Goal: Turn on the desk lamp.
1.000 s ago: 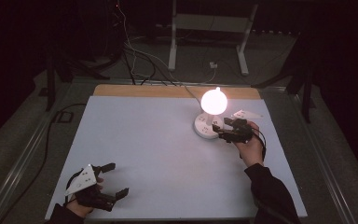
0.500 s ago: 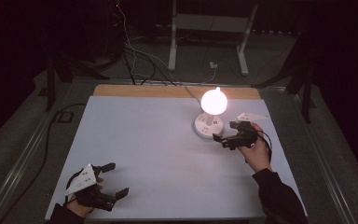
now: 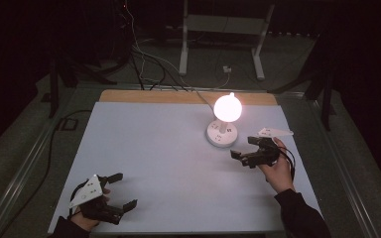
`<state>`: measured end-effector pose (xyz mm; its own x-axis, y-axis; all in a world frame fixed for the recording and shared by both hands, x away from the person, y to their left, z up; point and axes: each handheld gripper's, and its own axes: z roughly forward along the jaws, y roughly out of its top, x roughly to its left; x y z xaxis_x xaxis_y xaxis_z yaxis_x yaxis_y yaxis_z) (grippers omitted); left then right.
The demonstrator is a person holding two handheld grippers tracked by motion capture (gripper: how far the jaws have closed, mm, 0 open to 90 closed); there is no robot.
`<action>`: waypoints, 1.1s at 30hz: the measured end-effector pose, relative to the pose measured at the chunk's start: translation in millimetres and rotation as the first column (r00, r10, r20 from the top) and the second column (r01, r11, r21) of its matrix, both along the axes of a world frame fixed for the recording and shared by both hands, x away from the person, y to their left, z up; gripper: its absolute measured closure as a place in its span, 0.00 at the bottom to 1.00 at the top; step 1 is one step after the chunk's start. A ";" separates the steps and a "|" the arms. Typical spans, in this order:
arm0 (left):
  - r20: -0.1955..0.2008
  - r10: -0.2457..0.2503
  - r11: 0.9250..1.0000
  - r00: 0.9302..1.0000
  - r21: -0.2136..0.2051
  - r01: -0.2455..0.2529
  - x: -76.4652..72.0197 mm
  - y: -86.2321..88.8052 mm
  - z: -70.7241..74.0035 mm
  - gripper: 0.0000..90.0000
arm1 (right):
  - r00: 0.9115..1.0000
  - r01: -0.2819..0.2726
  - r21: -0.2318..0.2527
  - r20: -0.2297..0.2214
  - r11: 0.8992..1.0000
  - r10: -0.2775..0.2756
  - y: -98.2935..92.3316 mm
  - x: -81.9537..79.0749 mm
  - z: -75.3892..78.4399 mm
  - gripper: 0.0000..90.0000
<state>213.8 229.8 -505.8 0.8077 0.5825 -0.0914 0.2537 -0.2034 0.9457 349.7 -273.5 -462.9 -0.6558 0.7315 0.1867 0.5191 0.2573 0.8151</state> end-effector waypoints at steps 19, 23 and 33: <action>-0.003 0.000 1.000 1.000 -0.007 0.000 -0.5 0.3 0.2 0.00 | 0.999 -0.005 -0.032 -0.036 0.999 0.004 -17.1 -51.1 -23.8 0.00; -0.002 0.002 1.000 1.000 -0.008 -0.002 -0.4 0.8 0.3 0.00 | 0.999 -0.006 -0.030 -0.048 1.000 0.005 -18.8 -56.7 -29.6 0.00; 0.001 -0.003 1.000 1.000 -0.005 0.003 -0.9 0.8 0.5 0.00 | 0.999 0.006 -0.043 -0.047 0.999 -0.008 -26.7 -86.1 -43.6 0.00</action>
<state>212.9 230.6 -505.3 0.8096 0.5794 -0.0936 0.2523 -0.1995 0.9469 263.6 -300.2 -506.5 -0.6414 0.7443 0.1858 0.5590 0.2876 0.7777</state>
